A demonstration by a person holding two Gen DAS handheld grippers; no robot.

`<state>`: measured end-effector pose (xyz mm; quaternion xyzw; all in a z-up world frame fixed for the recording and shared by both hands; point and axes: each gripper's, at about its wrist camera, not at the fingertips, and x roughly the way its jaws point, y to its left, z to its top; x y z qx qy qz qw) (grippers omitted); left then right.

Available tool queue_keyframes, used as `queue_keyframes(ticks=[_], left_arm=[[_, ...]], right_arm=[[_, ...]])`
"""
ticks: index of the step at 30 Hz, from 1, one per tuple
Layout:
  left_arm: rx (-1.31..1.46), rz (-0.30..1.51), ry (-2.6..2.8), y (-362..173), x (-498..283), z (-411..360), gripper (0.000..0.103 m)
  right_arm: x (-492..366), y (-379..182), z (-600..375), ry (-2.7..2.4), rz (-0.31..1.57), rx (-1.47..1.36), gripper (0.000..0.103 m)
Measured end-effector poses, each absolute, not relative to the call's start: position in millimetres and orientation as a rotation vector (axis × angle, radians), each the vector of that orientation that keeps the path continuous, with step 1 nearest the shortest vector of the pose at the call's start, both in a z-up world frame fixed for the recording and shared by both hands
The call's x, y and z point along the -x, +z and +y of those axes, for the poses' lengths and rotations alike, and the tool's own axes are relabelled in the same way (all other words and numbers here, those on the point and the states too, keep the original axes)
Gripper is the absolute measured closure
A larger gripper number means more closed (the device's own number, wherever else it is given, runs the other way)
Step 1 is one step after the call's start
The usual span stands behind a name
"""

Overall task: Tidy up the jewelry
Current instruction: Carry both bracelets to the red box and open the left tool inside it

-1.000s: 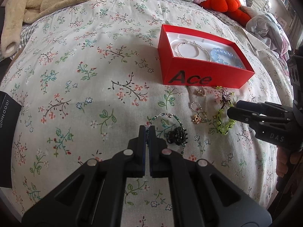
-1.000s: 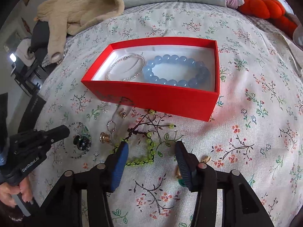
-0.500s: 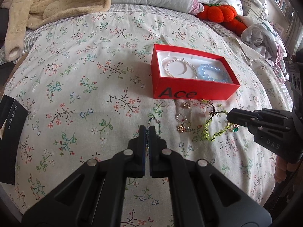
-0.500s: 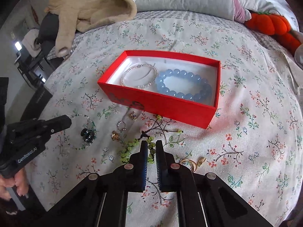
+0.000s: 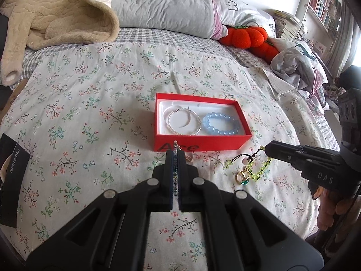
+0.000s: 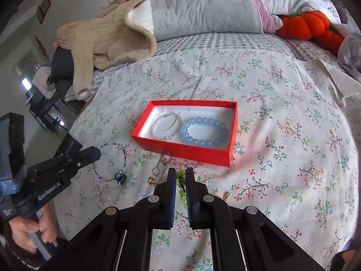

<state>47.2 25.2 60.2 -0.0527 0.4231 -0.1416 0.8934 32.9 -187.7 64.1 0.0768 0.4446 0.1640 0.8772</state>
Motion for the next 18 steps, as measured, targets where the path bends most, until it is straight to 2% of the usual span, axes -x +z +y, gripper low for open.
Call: queue_keyframes(ticks=[10, 18], left_arm=[[0.223, 0.811, -0.376, 73.9, -81.4, -8.4, 0.100], [0.363, 0.838, -0.455, 52.7, -112.5, -28.8, 0.100]], right_arm=[[-50.4, 81.0, -205.4, 0.294, 0.856, -0.211, 0.095], [-63.9, 82.7, -220.5, 0.254, 0.830, -0.252, 0.095]])
